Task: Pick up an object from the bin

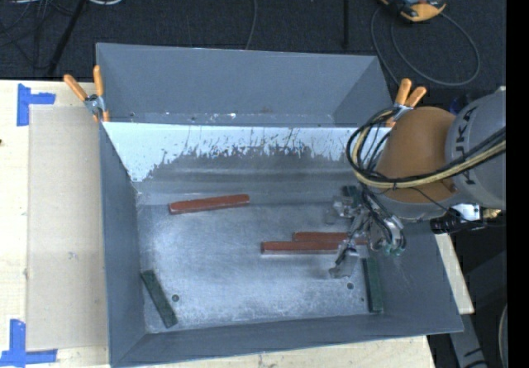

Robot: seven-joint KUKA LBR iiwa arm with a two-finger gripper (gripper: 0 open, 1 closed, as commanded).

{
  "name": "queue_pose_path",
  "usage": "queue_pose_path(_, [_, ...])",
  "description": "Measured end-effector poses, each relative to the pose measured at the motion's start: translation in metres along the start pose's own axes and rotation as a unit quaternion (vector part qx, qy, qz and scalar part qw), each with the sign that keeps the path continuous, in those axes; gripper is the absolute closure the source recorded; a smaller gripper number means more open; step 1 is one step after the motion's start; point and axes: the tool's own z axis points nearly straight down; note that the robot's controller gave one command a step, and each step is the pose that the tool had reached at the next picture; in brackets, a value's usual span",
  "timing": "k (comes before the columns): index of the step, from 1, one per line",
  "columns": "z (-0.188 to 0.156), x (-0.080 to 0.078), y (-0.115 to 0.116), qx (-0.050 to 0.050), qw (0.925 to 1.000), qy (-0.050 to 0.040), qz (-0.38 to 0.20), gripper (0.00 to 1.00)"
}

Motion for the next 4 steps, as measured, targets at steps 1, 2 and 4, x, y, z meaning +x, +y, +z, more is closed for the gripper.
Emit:
queue_pose_path(1, [-0.018,-0.026,-0.005,0.000,0.9999,0.0001,0.016,0.00])
queue_pose_path(2, [-0.020,-0.032,-0.003,0.000,0.9998,-0.0050,0.019,0.00])
queue_pose_path(4, [0.018,-0.032,0.030,0.000,0.9940,0.0015,-0.109,1.00])
